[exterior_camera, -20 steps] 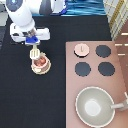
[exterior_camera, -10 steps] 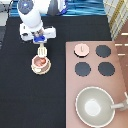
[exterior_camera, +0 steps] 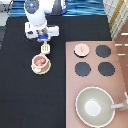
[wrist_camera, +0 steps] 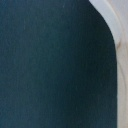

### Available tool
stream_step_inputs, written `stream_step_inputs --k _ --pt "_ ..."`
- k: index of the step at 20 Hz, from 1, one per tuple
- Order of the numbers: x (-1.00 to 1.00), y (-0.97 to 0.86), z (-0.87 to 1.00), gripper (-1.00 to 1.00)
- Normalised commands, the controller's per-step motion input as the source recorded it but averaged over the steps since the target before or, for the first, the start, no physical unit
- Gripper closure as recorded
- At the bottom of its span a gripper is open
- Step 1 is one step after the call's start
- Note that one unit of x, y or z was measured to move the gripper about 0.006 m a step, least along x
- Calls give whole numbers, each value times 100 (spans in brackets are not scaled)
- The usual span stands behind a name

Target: Take the lid off the pot, put the pot on the plate, and use the tool to push the pot to the front of the table.

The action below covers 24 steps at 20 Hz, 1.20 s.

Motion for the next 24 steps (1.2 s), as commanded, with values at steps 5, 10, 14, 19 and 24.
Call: stream_step_inputs --k 5,10,14,19,24 --pt "-74 -25 3 100" --pt "2 -23 10 100" --pt "69 -23 -9 100" --pt "83 -17 -23 100" --pt "91 -19 -26 100"
